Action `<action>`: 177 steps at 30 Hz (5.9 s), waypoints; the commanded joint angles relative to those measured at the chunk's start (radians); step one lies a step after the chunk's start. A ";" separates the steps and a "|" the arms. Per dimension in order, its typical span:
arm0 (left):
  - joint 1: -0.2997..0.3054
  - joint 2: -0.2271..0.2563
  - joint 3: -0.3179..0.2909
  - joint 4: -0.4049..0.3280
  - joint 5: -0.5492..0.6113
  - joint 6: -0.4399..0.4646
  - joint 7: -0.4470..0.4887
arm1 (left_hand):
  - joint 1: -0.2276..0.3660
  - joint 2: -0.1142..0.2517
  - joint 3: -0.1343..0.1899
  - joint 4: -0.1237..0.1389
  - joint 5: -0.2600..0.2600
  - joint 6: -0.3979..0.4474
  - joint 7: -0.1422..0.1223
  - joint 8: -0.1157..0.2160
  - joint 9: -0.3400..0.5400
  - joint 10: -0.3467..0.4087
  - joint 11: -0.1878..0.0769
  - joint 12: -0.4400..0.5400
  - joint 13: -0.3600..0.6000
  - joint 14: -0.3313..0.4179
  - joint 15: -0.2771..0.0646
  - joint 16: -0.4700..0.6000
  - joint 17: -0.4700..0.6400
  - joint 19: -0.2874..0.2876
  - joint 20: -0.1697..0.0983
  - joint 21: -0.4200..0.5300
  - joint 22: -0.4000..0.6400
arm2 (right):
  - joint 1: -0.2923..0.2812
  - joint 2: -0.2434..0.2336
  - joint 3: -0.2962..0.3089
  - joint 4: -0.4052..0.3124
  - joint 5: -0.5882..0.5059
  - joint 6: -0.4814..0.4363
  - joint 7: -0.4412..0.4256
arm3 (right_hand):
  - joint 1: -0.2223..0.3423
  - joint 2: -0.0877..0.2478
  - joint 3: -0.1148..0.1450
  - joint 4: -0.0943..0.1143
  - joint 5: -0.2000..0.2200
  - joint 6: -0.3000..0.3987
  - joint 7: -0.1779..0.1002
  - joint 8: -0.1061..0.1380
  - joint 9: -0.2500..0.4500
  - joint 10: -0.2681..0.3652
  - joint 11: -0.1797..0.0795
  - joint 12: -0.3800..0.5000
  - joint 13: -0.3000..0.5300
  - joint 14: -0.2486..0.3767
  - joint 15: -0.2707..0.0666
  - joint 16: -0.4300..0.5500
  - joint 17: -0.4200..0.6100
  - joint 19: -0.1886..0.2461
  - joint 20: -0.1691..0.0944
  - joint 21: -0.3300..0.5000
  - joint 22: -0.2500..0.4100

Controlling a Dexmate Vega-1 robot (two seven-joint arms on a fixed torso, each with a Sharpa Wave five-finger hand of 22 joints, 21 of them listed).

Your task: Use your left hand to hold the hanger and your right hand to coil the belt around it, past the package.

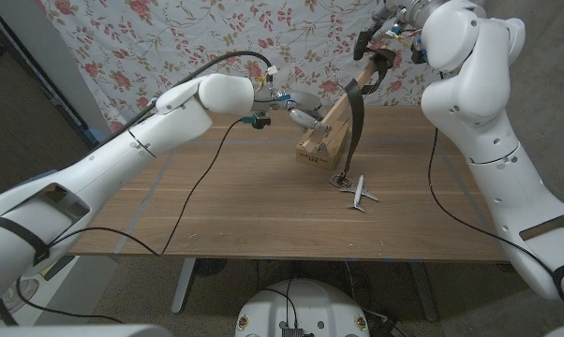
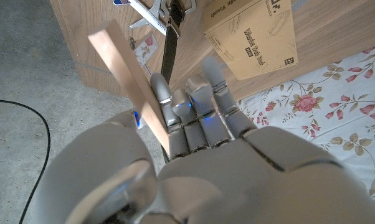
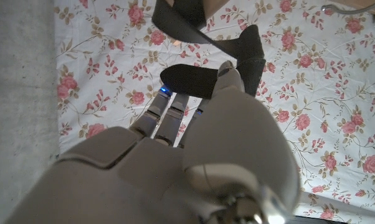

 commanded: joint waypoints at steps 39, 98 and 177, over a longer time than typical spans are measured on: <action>0.114 0.020 -0.120 0.238 -0.225 -0.305 0.160 | 0.018 0.005 0.004 0.004 0.006 -0.002 -0.003 -0.001 -0.001 -0.008 -0.006 0.007 0.001 -0.004 -0.012 0.009 0.001 -0.003 -0.004 0.010 -0.005 | 0.175 -0.322 0.079 -0.106 1.471 -0.294 -0.851 | -0.816 -0.156 -0.127 0.087 -0.013 -0.511 0.195 -0.313 -0.075 -0.631 0.243 -0.007 -0.137 -0.483 0.119 -0.035 -0.142 -0.355 0.167 -0.255 0.009; -0.125 -0.152 -0.003 0.908 -0.605 0.125 -0.149 | 0.146 0.116 0.065 -0.068 -0.208 0.033 0.058 -0.118 -0.184 0.042 -0.053 0.008 -0.001 0.195 -0.083 -0.046 -0.008 0.238 -0.098 0.148 -0.044 | 0.020 -0.357 -0.082 -0.262 1.307 -0.183 -1.230 | -0.771 -0.098 -0.106 0.069 -0.038 -0.545 0.124 -0.338 -0.072 -0.658 0.207 -0.026 -0.151 -0.484 0.086 -0.038 -0.196 -0.246 0.165 -0.255 0.002; 0.407 0.036 -0.319 0.386 -0.831 -0.376 0.171 | -0.125 -0.061 -0.635 0.007 -0.240 -1.290 -0.114 -0.729 -0.498 -1.348 0.233 -1.353 -0.944 -1.463 0.320 -1.284 -0.993 -1.115 0.242 -0.838 -0.049 | -0.258 -0.346 0.105 -0.246 1.311 0.079 -1.296 | -0.802 -0.103 -0.121 0.079 -0.053 -0.512 0.124 -0.334 -0.071 -0.632 0.200 -0.022 -0.155 -0.463 0.077 -0.030 -0.219 -0.246 0.165 -0.279 0.002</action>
